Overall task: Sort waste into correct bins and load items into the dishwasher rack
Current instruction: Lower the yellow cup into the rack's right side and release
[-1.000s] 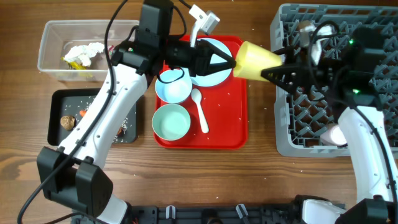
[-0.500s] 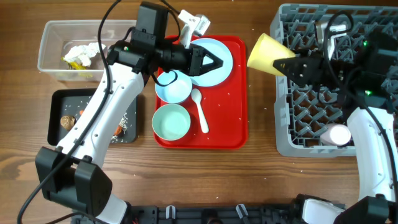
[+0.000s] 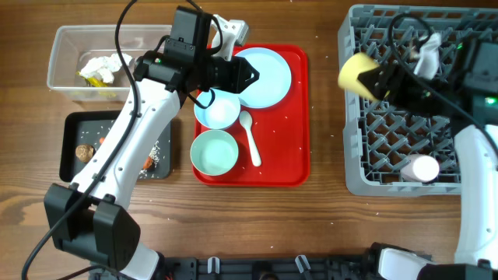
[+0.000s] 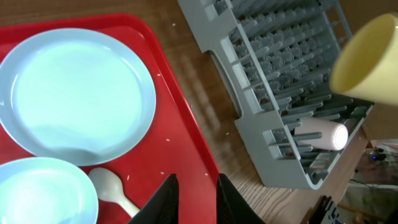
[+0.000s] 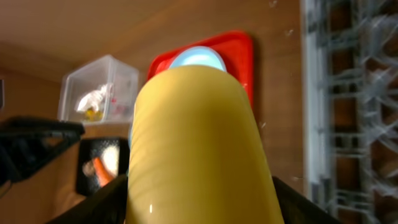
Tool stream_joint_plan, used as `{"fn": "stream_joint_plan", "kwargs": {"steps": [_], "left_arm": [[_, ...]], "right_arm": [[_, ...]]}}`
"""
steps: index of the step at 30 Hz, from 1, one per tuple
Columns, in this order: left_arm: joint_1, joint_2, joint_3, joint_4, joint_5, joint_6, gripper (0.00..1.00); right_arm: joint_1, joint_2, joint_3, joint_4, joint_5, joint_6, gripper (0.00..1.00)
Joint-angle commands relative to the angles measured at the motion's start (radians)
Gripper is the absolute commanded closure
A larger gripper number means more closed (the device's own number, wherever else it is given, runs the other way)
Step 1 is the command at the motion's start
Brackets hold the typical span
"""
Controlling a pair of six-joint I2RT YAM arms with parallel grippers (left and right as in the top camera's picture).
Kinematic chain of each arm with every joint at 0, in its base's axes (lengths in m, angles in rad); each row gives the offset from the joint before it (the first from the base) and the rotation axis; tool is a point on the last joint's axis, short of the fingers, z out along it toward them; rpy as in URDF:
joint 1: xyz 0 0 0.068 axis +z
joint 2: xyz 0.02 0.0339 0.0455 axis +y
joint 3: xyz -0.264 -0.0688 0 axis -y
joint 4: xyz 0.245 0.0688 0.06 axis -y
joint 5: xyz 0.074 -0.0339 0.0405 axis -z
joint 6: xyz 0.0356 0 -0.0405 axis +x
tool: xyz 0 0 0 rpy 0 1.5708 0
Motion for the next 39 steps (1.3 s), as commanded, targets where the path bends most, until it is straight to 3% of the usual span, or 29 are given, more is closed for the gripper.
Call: {"fn": "stream_joint_plan", "kwargs": {"steps": [1,5,9,13,31,39], "left_arm": [[0.005,0.027,0.003,-0.014,-0.013,0.005,0.81],[0.004,0.036,-0.003,-0.037,-0.041,0.009,0.82],[0.004,0.037,-0.003,-0.051,-0.085,0.009,0.82],[0.004,0.037,-0.003,-0.051,-0.093,0.009,0.81],[0.004,0.037,-0.058,-0.085,-0.170,0.009,0.82],[0.004,0.037,-0.058,-0.085,-0.170,0.009,0.83]], "right_arm": [[-0.037,-0.003,0.162,-0.123,0.209,-0.031,0.55],[-0.178,-0.003,0.225,-0.228,0.229,-0.029,0.60],[-0.362,0.019,0.225,-0.331,0.347,-0.032,0.59],[-0.443,0.064,0.224,-0.391,0.465,-0.016,0.57],[-0.655,0.346,0.224,-0.458,0.531,-0.008,0.57],[-0.668,0.446,0.223,-0.443,0.566,-0.005,0.57]]}}
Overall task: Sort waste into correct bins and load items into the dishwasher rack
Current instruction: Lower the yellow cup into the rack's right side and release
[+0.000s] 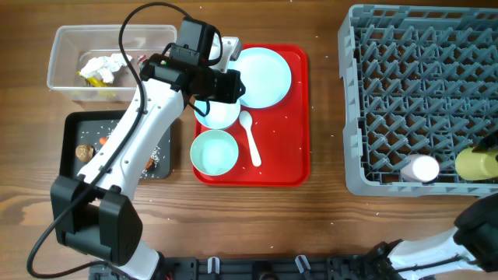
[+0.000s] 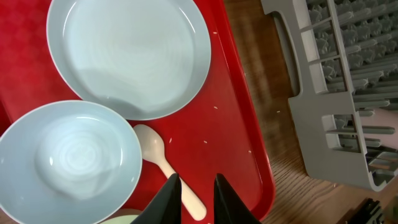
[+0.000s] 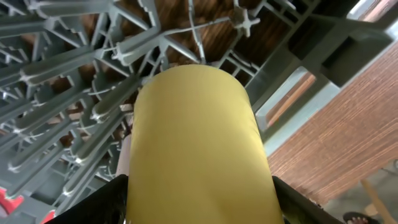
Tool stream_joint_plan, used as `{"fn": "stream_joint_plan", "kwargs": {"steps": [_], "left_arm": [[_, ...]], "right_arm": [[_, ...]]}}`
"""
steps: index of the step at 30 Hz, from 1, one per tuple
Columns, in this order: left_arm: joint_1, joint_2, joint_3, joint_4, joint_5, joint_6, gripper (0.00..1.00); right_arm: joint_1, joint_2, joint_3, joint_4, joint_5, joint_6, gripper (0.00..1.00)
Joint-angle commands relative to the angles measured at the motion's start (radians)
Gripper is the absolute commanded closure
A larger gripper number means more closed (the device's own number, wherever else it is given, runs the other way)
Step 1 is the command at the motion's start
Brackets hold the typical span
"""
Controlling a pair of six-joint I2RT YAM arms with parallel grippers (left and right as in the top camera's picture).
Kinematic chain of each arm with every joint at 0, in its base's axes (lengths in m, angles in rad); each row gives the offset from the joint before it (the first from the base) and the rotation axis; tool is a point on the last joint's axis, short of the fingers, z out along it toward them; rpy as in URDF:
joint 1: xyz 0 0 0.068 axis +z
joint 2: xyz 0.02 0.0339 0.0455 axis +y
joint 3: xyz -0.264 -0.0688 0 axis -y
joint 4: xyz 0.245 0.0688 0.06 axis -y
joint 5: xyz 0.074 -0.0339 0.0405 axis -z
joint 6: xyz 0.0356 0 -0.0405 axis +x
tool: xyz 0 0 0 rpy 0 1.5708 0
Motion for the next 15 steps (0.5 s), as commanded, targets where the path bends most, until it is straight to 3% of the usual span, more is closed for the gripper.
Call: {"fn": "stream_joint_plan", "kwargs": {"steps": [1,2,5,7,15], "left_arm": [[0.004,0.011,-0.010,0.003,-0.009,0.009,0.83],[0.004,0.011,-0.010,0.003,-0.009,0.009,0.82],[0.004,0.011,-0.010,0.003,-0.009,0.009,0.82],[0.004,0.011,-0.010,0.003,-0.009,0.009,0.81],[0.004,0.011,-0.010,0.003,-0.009,0.009,0.78]], "right_arm": [[-0.006,0.043,0.018,0.014,0.035,0.006,0.56],[-0.006,0.045,0.018,0.026,0.035,0.010,0.50],[-0.006,0.045,0.018,0.049,0.030,0.013,0.12],[-0.006,0.045,0.018,0.062,0.023,0.020,0.01],[0.031,-0.070,0.019,0.088,-0.105,0.024,0.01]]}}
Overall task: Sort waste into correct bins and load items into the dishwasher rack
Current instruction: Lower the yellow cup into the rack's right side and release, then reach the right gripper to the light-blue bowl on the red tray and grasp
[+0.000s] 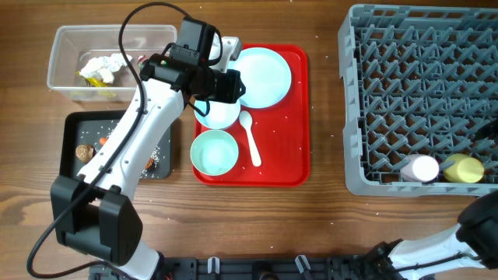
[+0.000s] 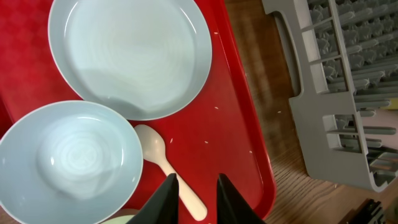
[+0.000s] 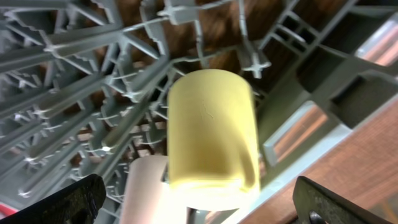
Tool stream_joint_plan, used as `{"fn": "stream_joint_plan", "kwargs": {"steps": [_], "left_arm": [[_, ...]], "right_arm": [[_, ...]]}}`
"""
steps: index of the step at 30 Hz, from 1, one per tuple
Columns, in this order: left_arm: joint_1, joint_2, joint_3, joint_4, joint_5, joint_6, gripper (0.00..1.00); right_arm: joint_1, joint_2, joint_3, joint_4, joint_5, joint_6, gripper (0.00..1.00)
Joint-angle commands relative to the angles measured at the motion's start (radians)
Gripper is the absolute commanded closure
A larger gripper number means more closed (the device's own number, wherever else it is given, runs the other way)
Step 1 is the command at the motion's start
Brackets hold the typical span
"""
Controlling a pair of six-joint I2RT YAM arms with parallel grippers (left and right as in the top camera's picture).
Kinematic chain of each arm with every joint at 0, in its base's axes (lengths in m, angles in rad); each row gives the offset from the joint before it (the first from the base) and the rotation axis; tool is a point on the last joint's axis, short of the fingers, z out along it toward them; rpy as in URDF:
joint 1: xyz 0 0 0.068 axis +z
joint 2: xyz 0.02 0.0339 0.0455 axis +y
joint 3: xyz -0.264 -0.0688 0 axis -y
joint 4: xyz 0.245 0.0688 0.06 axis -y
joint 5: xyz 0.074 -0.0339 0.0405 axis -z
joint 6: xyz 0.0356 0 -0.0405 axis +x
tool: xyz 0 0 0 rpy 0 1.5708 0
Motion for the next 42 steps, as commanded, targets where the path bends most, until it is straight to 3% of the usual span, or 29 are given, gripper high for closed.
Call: {"fn": "stream_joint_plan", "kwargs": {"steps": [1,7,15,19,23,25,28,34,42], "left_arm": [[0.004,0.011,-0.010,0.003,-0.006,0.008,0.77],[0.004,0.011,-0.010,-0.008,-0.006,0.008,0.71],[0.011,0.003,-0.009,-0.079,-0.141,-0.030,0.60],[0.011,0.002,-0.009,-0.124,-0.202,-0.029,0.55],[0.011,0.004,-0.010,-0.142,-0.286,-0.029,0.60],[0.013,0.004,-0.010,-0.155,-0.421,-0.031,0.61],[0.018,0.008,-0.010,-0.154,-0.512,-0.082,0.63],[0.127,0.010,-0.010,-0.166,-0.494,-0.270,0.66],[0.186,0.010,-0.010,-0.187,-0.442,-0.269,0.61]], "right_arm": [[0.052,-0.142,0.019,0.012,-0.074,0.000,0.00],[0.347,-0.428,0.019,0.068,-0.080,-0.011,0.01],[0.795,-0.450,0.018,0.190,-0.157,0.043,0.05],[0.914,-0.410,0.018,0.275,-0.145,0.076,0.06],[0.947,-0.346,0.018,0.280,-0.143,0.092,0.06],[0.947,-0.310,0.018,0.274,-0.148,0.093,0.06],[0.964,-0.277,0.018,0.285,-0.154,0.093,0.07],[1.130,-0.108,0.018,0.463,-0.199,0.191,0.15],[1.340,0.168,0.018,0.672,-0.193,0.331,0.27]]}}
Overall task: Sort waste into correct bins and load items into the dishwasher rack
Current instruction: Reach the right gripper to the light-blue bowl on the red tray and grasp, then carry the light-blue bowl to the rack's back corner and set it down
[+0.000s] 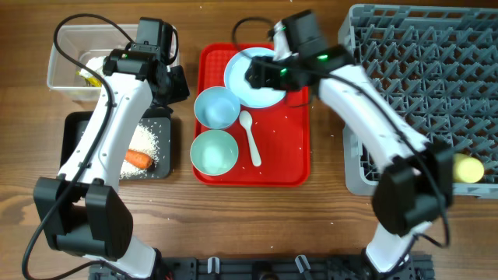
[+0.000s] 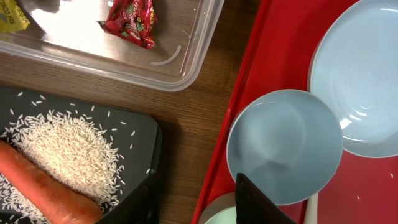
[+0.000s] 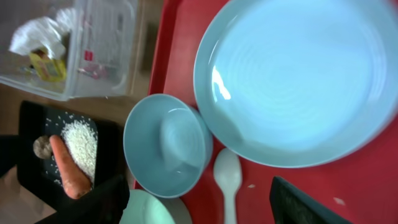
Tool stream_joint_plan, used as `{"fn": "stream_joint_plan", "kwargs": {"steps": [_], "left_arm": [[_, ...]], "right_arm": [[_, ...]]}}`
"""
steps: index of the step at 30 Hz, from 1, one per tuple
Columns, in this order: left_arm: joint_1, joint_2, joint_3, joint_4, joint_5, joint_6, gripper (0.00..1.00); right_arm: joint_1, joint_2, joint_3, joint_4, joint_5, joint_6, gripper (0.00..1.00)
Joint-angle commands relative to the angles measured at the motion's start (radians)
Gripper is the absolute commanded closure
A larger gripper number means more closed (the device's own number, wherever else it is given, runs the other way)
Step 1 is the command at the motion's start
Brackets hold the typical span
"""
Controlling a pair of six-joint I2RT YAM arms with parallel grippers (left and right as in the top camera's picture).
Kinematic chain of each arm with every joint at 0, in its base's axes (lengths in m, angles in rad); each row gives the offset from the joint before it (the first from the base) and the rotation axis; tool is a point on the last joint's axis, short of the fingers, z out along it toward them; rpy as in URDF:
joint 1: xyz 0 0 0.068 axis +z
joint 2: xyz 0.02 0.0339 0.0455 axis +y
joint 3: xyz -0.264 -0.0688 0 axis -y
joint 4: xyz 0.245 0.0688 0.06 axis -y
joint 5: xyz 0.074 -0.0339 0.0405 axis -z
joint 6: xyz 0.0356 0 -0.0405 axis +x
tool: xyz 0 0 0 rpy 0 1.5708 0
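A red tray (image 1: 299, 117) holds a pale blue plate (image 1: 253, 78), a blue bowl (image 1: 216, 107), a mint bowl (image 1: 214, 152) and a white spoon (image 1: 250, 138). My right gripper (image 3: 199, 211) hangs open over the plate (image 3: 298, 81), with the blue bowl (image 3: 165, 146) and spoon (image 3: 227, 180) between its fingers in its view. My left gripper (image 2: 199, 211) is open over the tray's left edge, beside the blue bowl (image 2: 286, 146). A yellow cup (image 1: 467, 167) lies at the front right of the grey dishwasher rack (image 1: 436, 47).
A clear bin (image 1: 66, 47) with wrappers stands at the back left. In front of it a black tray (image 1: 78, 124) holds rice (image 2: 68, 149) and a carrot (image 1: 136, 159). The right arm stretches from the rack's front across to the red tray.
My right gripper has left the rack, where it was open above the yellow cup, and is now over the plate. My left gripper has moved left to the tray's edge and opened.
My right gripper held the yellow cup over the rack's left side, then at the rack's front right corner. Then the cup lay in the rack beside a white cup, with the gripper open above it. The left gripper stayed shut over the tray until now.
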Motion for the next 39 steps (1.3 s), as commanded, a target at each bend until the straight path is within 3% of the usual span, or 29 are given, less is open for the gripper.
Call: {"fn": "stream_joint_plan", "kwargs": {"steps": [1,11,29,36,39], "left_arm": [[0.002,0.010,-0.008,-0.004,0.016,-0.022,0.61],[0.002,0.010,-0.008,-0.005,0.016,-0.022,0.59],[0.002,0.010,-0.008,-0.005,0.016,-0.022,0.59],[0.002,0.010,-0.008,-0.005,0.016,-0.021,0.59],[0.002,0.010,-0.008,-0.005,0.016,-0.021,0.59]], "right_arm": [[0.055,0.119,0.009,0.045,-0.011,0.069,0.29],[0.066,0.229,0.009,0.080,0.010,0.112,0.49],[0.103,0.270,0.007,0.108,0.030,0.112,0.52],[0.123,0.315,0.007,0.108,0.025,0.117,0.62],[0.123,0.316,0.007,0.110,0.026,0.123,0.71]]}}
